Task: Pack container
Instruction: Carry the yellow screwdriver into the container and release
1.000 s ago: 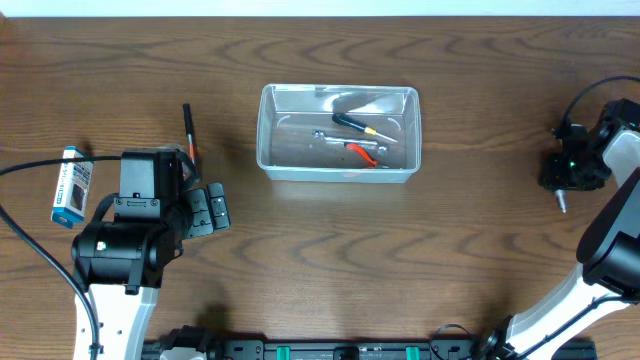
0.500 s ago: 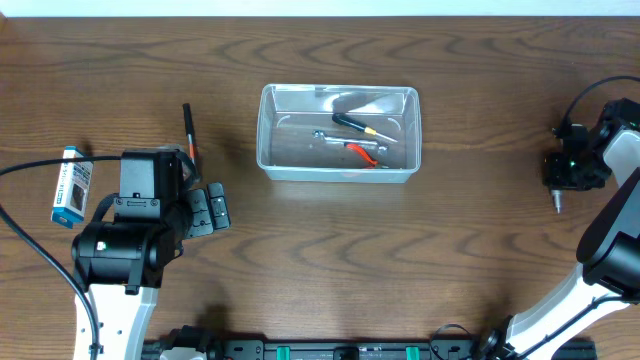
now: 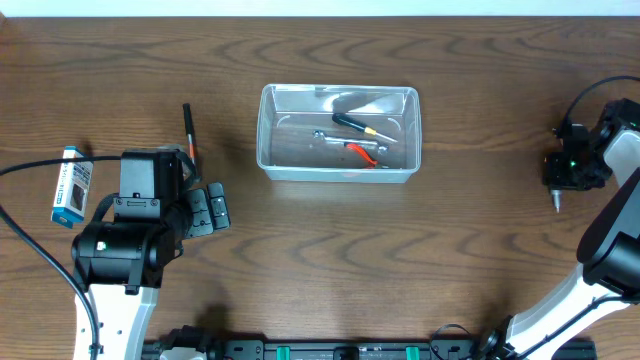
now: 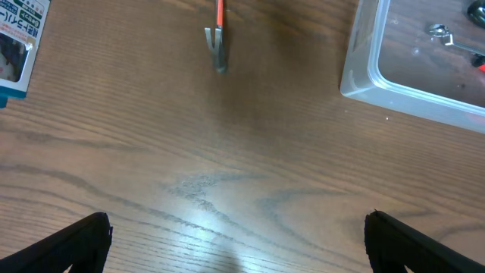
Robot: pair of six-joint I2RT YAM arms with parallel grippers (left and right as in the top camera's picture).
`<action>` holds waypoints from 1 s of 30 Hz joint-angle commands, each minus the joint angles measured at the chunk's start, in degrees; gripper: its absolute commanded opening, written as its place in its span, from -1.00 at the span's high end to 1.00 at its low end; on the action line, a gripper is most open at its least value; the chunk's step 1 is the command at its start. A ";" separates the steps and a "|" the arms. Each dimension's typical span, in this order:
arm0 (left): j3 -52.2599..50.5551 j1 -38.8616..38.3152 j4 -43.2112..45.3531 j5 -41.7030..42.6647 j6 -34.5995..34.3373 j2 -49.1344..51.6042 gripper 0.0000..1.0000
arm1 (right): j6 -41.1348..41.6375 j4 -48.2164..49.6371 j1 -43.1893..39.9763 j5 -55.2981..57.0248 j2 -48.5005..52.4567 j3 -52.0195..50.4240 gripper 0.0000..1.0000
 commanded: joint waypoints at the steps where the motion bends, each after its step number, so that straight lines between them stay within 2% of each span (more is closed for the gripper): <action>1: 0.72 -0.28 0.04 -0.66 -0.39 -0.07 -0.96 | 1.92 0.13 -0.09 -2.43 1.66 0.24 0.97; 13: 0.72 -0.28 0.04 -0.66 -0.39 -0.04 -0.96 | 2.58 -0.35 5.62 -2.45 -7.67 1.46 0.98; 22: 0.72 -0.28 0.04 -0.66 -0.37 -0.07 -0.96 | 2.58 -7.10 21.44 -2.14 -18.16 10.64 0.98; 30: 0.72 -0.28 0.04 -0.66 -0.37 -0.07 -0.96 | 2.05 -9.18 38.49 -1.90 -19.45 24.59 0.98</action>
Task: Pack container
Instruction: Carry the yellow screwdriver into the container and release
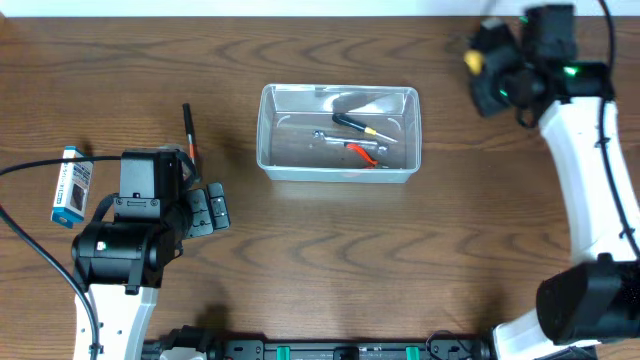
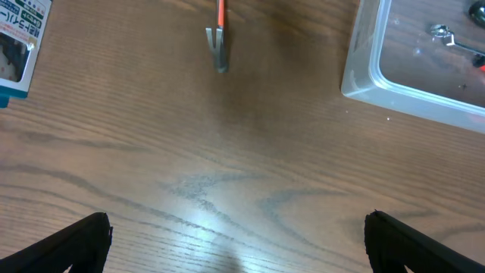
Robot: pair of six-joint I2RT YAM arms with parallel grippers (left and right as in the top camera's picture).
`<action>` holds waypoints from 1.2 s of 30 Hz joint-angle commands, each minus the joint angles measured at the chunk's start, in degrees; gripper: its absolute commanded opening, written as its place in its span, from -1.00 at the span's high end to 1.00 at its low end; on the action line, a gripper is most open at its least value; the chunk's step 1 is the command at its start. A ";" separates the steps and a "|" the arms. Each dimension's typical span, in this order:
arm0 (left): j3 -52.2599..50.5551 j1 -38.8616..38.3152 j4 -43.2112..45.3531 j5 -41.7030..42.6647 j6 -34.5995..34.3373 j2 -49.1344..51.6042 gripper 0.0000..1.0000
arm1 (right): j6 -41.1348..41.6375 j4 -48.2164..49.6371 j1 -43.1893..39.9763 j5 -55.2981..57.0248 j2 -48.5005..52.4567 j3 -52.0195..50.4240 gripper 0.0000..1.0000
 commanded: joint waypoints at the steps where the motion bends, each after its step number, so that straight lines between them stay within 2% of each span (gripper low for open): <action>1: 0.72 -0.28 0.04 -0.52 -0.37 -0.07 -0.96 | -0.85 0.48 6.82 -0.39 -1.60 4.42 0.98; 9: 0.72 -0.28 0.04 -0.50 -0.37 -0.07 -0.96 | -16.90 -0.33 20.35 -0.44 4.61 4.55 0.98; 19: 0.72 -0.28 -0.04 -0.50 -0.37 -0.07 -0.96 | -19.26 -1.40 24.63 -7.52 22.40 4.55 0.91; 25: 0.72 -0.28 -0.20 -0.50 -0.39 -0.07 -0.96 | -19.28 -1.88 25.05 -7.52 25.86 4.55 0.88; 30: 0.72 -0.28 -0.17 -0.50 -0.39 -0.07 -0.96 | -19.26 -1.79 24.87 -7.23 25.86 4.55 0.57; 34: 0.72 -0.28 -0.17 -0.50 -0.39 -0.07 -0.96 | -19.26 -1.79 24.61 -7.23 25.86 4.57 0.22; 36: 0.72 -0.28 -0.17 -0.50 -0.39 -0.07 -0.96 | -19.26 -1.75 24.50 -6.58 25.86 4.57 0.12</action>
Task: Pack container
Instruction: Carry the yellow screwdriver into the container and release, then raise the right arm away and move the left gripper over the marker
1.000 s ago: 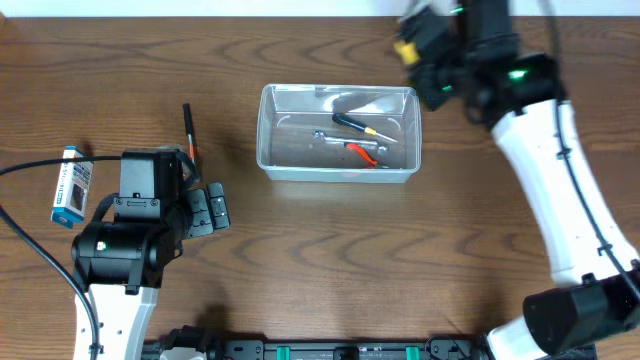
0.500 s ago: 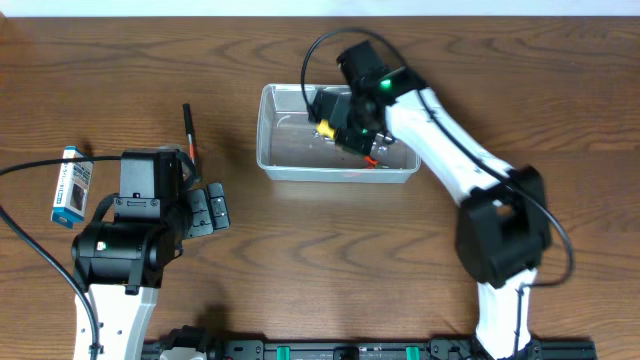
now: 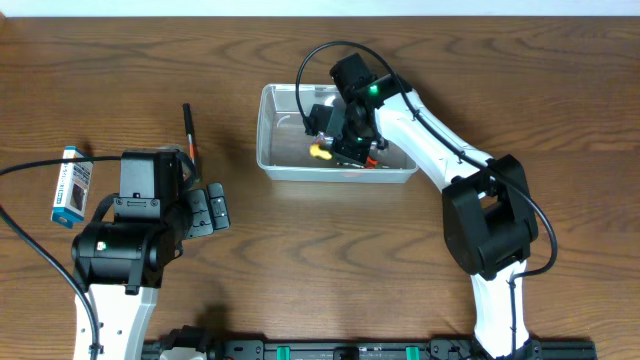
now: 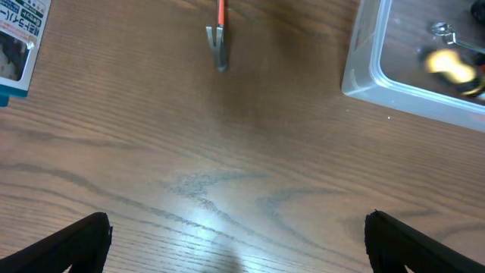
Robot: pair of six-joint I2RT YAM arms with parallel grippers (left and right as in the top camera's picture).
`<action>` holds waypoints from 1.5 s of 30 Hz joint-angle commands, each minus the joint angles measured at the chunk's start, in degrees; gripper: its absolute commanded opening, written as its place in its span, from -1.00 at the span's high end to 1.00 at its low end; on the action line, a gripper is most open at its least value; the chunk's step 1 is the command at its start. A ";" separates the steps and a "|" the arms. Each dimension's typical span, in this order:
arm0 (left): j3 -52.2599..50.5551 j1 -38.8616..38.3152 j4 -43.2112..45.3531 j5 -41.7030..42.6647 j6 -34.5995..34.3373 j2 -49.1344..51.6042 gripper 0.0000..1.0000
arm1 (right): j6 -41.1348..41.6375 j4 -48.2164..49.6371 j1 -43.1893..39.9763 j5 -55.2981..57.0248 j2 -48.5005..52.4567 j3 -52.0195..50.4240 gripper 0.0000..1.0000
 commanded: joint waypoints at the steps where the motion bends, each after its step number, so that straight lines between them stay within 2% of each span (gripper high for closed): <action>1: 0.72 -0.28 0.00 -0.48 -0.37 -0.07 -0.96 | -0.39 0.09 0.09 0.09 -0.72 0.79 0.09; 7: 0.74 -0.28 0.04 -0.48 -0.35 -0.31 -0.96 | -0.15 -0.59 0.02 4.33 -3.13 2.14 -0.04; 12: 5.70 -0.28 -5.05 -0.48 -0.35 -0.26 -0.96 | 8.35 -1.62 -2.12 8.79 -10.19 9.42 -0.12; 13: 7.56 -0.28 -6.62 -0.48 -0.33 0.15 -0.96 | 10.36 -1.81 -2.89 8.98 -11.47 10.80 -0.25; 14: 10.19 -0.28 -8.61 -0.48 -0.33 0.92 -0.96 | 13.86 -2.12 -4.20 9.01 -13.42 12.74 -0.98; 20: 32.04 2.10 -19.69 -0.46 -1.01 12.31 -0.96 | 35.17 -6.88 -15.91 8.33 -22.38 17.46 -0.98; 23: 40.19 4.68 -22.38 -0.44 -0.94 19.96 -0.96 | 40.11 -14.60 -22.16 8.37 -23.76 17.46 -0.98; 26: 42.60 7.06 -22.23 -0.44 0.70 26.86 -0.96 | 41.22 -20.85 -27.17 8.39 -23.21 17.05 -0.99; 29: 42.58 8.26 -21.64 -0.44 3.30 33.03 -0.96 | 41.27 -23.08 -30.77 8.33 -22.21 15.93 -0.98; 37: 42.56 8.48 -16.15 -0.24 9.60 47.89 -0.96 | 41.22 -20.22 -33.83 7.82 -21.64 9.38 -0.98; 42: 41.99 8.55 -13.60 0.02 13.86 52.74 -0.96 | 41.16 -18.51 -33.81 7.93 -21.64 6.62 -0.98; 45: 40.57 9.27 -11.98 4.07 16.20 54.60 -0.96 | 41.00 -18.01 -33.81 7.96 -21.64 5.64 -0.98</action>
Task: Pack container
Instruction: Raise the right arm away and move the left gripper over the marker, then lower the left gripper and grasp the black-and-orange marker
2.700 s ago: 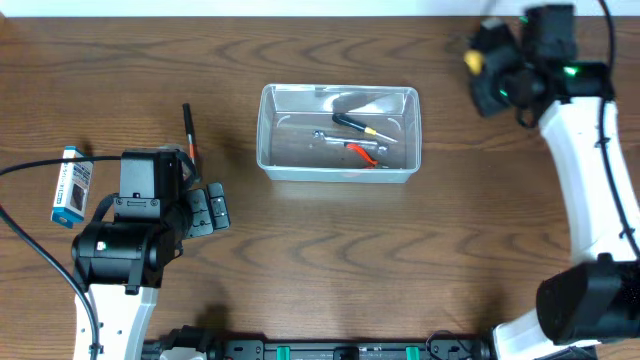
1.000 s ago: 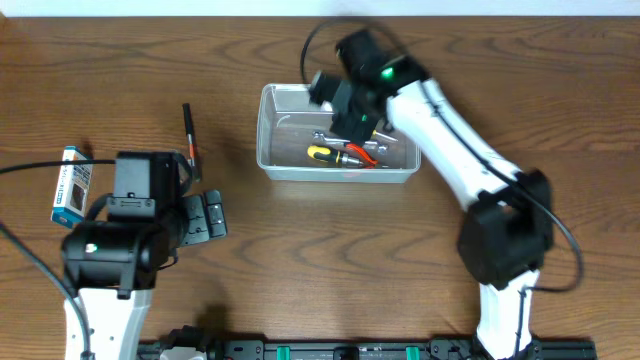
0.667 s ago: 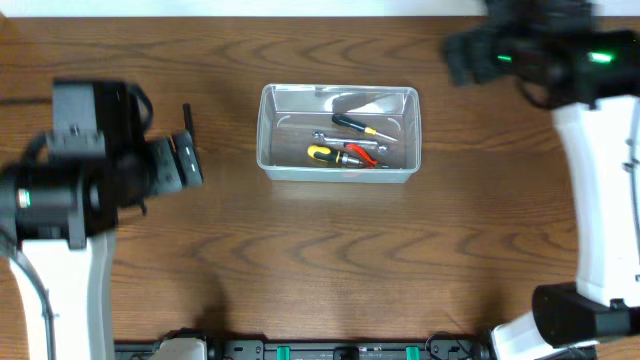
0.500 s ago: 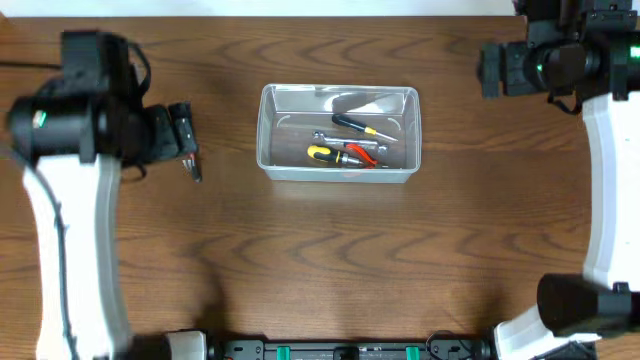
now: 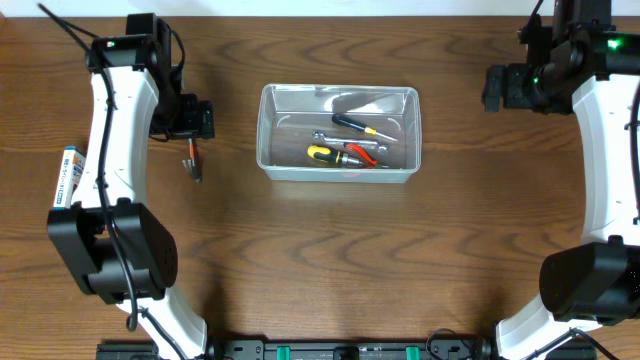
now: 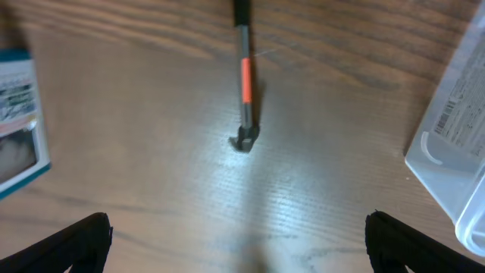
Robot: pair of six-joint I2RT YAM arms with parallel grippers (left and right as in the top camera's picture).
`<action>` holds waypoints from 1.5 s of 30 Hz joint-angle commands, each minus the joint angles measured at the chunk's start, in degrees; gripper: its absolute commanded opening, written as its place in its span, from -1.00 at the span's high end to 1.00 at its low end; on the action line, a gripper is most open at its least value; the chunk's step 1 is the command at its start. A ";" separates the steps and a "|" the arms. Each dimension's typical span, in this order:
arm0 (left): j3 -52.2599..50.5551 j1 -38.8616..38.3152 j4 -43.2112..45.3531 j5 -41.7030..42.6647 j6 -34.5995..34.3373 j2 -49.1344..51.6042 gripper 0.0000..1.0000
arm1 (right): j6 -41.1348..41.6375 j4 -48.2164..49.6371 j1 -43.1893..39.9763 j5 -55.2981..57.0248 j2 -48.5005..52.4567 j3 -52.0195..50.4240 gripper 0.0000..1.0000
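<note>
The clear plastic container [image 5: 272, 130] stands mid-table, and its corner [image 6: 455, 152] shows at the right of the left wrist view. In it lie a yellow-handled screwdriver [image 5: 328, 154], a black-and-yellow screwdriver [image 5: 354, 125], red pliers [image 5: 366, 152] and a silver wrench [image 5: 325, 136]. A thin black tool with an orange band [image 6: 245, 76] lies on the wood left of the container. My left gripper [image 6: 239, 250] hangs open above it, its fingers [image 6: 76, 244] wide apart. My right gripper [image 5: 496, 88] is off the container's right side, with nothing seen in it.
A blue-and-white boxed item [image 5: 68, 176] lies near the left table edge; in the left wrist view the box [image 6: 19, 129] is at the left. Bare wood surrounds the container. The left arm spans the table's left side, the right arm the right side.
The yellow-handled screwdriver now lies loose in the container, and my right gripper has moved from inside it to the far right. My left arm has moved from the front left to above the orange-banded tool.
My right gripper was at the right table edge with a screwdriver hanging from it. Then it was at the back right with the yellow handle showing, then inside the container. The left arm stayed still at the front left until now.
</note>
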 commanded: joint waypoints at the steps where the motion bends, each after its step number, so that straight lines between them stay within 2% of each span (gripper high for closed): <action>1: -2.19 1.29 1.36 4.09 4.37 1.75 -0.96 | 0.72 0.37 -0.26 -0.63 -0.61 -1.01 -0.98; 10: -12.74 6.12 9.88 7.63 7.28 2.19 -0.96 | 0.11 0.96 -0.46 -0.63 -0.61 -1.11 -0.99; 22: -25.38 6.08 21.70 7.54 6.45 2.21 -0.96 | 0.11 0.85 -0.46 -0.63 -0.61 -1.11 -0.98; 45: -27.06 6.05 29.16 6.32 3.82 3.04 -0.98 | 0.09 0.87 -0.46 -0.63 -0.61 -1.11 -0.99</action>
